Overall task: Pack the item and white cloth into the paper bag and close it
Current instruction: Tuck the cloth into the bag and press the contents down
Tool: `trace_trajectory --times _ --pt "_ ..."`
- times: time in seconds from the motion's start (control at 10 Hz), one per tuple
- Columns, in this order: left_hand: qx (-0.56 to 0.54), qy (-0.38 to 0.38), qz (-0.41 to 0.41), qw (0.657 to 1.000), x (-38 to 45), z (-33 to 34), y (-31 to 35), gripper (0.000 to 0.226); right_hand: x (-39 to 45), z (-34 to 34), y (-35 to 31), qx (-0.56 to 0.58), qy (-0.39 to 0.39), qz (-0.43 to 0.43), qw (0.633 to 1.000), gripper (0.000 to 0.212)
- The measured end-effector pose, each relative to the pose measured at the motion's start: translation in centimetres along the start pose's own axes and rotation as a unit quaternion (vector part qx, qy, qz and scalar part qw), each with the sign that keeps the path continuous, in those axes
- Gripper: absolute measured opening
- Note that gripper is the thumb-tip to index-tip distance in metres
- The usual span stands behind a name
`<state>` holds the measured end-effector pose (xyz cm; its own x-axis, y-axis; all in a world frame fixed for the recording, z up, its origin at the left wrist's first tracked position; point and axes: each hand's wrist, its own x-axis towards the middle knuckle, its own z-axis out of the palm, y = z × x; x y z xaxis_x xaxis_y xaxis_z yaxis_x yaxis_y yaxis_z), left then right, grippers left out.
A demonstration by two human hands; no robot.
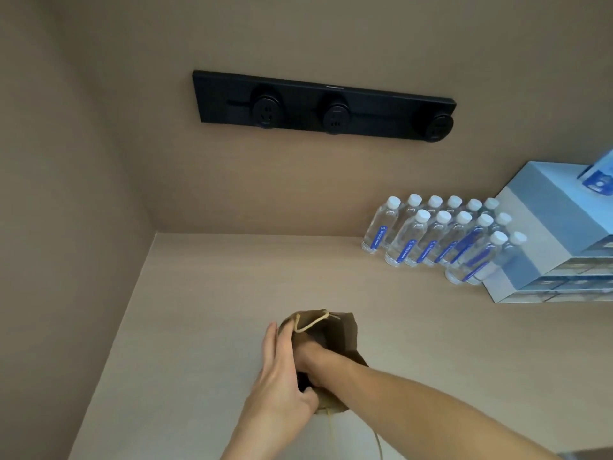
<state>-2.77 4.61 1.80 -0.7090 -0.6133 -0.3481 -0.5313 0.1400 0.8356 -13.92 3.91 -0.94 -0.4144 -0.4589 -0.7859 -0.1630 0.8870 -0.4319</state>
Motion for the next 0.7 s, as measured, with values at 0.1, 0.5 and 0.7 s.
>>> trace_trajectory --times 0.1,0.5,0.7 --pt "-0.017 0.007 0.005 1.0 0.2 -0.4 -0.5 0.099 1.5 0.4 0.1 -0.199 0.029 -0.099 0.975 0.038" --pt "-0.037 -0.004 0.003 0.999 1.1 -0.4 -1.1 0.101 1.8 -1.7 0.9 -0.147 0.082 -0.029 0.985 0.036" --pt "-0.043 -0.009 0.005 0.999 0.7 -0.5 0.0 0.097 1.5 -1.1 1.3 -0.246 0.072 -0.11 0.96 0.027"
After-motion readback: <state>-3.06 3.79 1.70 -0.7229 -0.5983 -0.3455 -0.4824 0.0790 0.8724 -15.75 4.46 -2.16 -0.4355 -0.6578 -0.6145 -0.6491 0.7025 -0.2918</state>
